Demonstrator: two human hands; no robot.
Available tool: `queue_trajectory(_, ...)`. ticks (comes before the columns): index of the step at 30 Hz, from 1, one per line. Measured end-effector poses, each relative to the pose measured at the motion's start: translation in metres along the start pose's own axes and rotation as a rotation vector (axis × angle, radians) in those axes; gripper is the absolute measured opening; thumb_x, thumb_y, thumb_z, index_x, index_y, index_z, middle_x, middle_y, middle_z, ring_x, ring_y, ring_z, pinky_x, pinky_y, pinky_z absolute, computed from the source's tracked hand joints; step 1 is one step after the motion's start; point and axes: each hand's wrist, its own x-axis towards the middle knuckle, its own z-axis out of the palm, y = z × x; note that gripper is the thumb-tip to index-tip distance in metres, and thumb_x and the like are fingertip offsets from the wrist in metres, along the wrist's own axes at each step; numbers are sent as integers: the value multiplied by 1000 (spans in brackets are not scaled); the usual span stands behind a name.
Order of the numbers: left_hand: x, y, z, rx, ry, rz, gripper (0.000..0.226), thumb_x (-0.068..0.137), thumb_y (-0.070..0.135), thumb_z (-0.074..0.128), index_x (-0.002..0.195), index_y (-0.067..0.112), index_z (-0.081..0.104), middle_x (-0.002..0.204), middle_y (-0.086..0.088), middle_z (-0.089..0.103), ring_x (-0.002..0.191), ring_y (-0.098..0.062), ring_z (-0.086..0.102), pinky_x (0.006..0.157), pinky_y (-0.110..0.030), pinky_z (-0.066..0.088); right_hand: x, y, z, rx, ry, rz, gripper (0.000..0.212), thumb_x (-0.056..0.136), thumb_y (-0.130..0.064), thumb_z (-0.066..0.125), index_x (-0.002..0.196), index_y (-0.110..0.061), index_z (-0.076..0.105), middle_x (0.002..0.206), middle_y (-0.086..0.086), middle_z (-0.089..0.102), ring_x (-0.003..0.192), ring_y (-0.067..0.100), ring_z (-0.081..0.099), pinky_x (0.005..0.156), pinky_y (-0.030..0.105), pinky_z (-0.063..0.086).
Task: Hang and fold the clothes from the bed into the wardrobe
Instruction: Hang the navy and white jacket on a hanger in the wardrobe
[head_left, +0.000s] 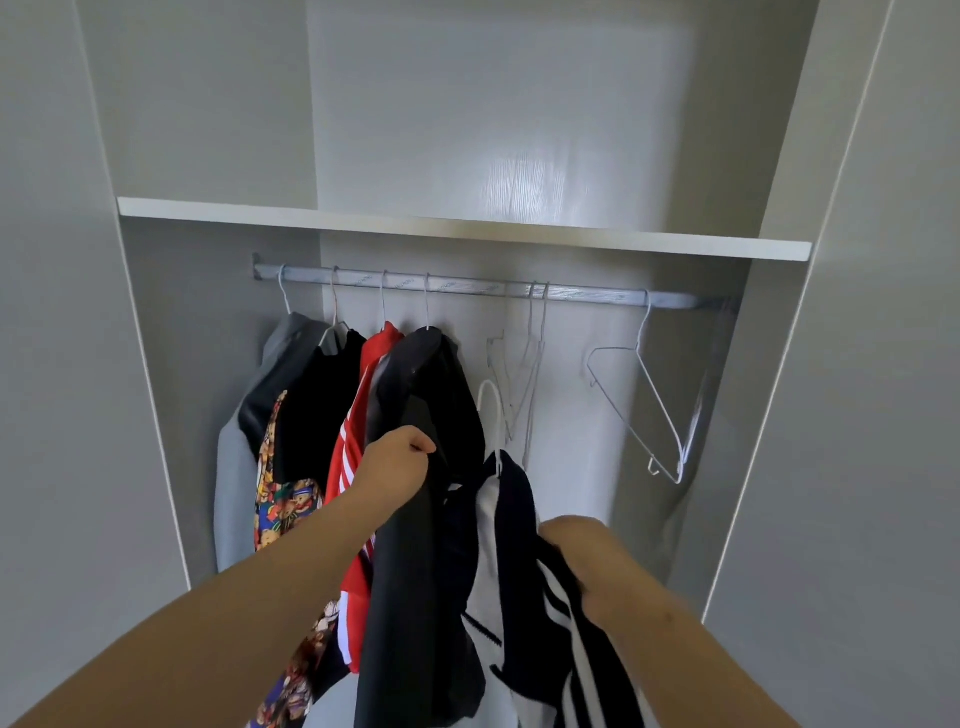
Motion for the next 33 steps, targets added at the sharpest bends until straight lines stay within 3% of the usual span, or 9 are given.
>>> queue_trajectory(2, 19, -1, -1, -11, 16, 2, 31, 91, 3, 40, 79, 27, 55, 83, 1, 57, 72, -17, 58, 58, -26, 46, 14, -20, 15, 52, 2, -37, 44, 95, 3, 38, 55, -15, 32, 59, 4, 32, 52, 13, 29, 50, 22, 28)
queue_trajectory(5, 48, -3, -4, 50, 33, 23, 28, 90, 3, 39, 86, 23, 59, 85, 5, 57, 67, -11, 54, 54, -19, 41, 37, -46, 34, 191, 48, -156, 28, 92, -1, 45, 67, -13, 46, 69, 3, 47, 60, 13, 44, 57, 24, 38)
queue_trajectory(11, 125, -2, -12, 242, -6, 165, 25, 90, 3, 44, 104, 13, 63, 123, -9, 52, 103, -26, 56, 88, -37, 50, 91, -107, 61, 305, 153, -264, 28, 92, -2, 47, 68, -15, 47, 69, 1, 48, 59, 12, 44, 54, 24, 38)
queue_trajectory(16, 176, -1, -14, 453, -69, 258, 34, 89, -1, 45, 107, 20, 63, 131, -6, 40, 117, -26, 44, 97, -34, 43, 126, -146, 70, 271, 231, -315, 28, 91, -2, 47, 67, -16, 46, 67, 0, 46, 57, 12, 43, 54, 25, 38)
queue_trajectory(22, 219, -6, -14, 673, -253, 249, 39, 91, 15, 55, 128, 24, 52, 141, -7, 27, 120, -28, 41, 96, -35, 44, 165, -194, 71, 258, 316, -405, 28, 91, -2, 46, 67, -16, 46, 69, 0, 47, 58, 12, 44, 55, 25, 39)
queue_trajectory(26, 241, -13, -15, 621, -320, 230, 38, 89, 15, 57, 127, 17, 50, 137, -10, 29, 106, -26, 54, 88, -31, 49, 198, -216, 74, 239, 381, -399, 29, 90, 0, 44, 66, -15, 45, 66, 2, 45, 56, 15, 42, 53, 25, 37)
queue_trajectory(30, 250, -24, -12, 481, -293, 242, 32, 87, 17, 60, 119, 15, 56, 128, -10, 36, 102, -23, 54, 83, -25, 48, 226, -214, 82, 184, 409, -333, 25, 83, 8, 34, 64, -8, 37, 59, 6, 34, 50, 18, 31, 48, 25, 24)
queue_trajectory(33, 253, -35, -9, 342, -272, 249, 27, 84, 15, 63, 111, 16, 60, 121, -8, 40, 94, -19, 55, 81, -23, 49, 244, -199, 93, 117, 412, -336, 21, 85, 6, 34, 70, -6, 42, 64, 7, 40, 54, 17, 37, 51, 26, 31)
